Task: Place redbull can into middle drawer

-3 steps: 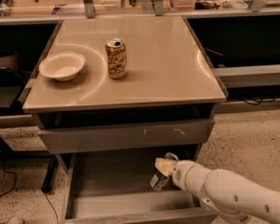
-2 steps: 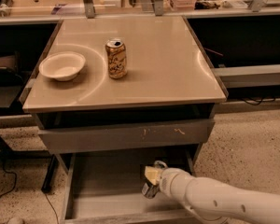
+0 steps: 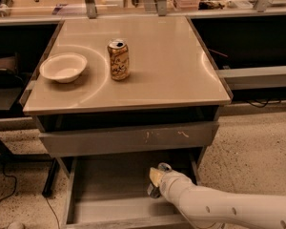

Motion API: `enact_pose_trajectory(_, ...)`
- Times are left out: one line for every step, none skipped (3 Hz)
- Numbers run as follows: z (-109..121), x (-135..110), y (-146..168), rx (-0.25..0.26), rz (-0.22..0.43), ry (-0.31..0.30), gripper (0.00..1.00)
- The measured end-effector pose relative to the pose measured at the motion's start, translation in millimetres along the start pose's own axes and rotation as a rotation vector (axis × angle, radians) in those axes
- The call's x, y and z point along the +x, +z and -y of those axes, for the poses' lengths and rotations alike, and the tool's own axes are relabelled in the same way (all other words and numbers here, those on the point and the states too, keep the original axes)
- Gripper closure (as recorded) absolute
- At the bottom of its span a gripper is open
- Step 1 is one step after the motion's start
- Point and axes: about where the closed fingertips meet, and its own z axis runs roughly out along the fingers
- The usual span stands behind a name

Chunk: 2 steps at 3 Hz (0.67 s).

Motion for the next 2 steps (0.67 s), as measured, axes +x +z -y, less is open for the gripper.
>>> enact_pose_trajectory(-3, 7, 4, -0.013, -0.019, 0.007, 1.0)
enact_pose_trajectory(-13, 21, 26, -0.018, -0.02, 0.066, 1.0)
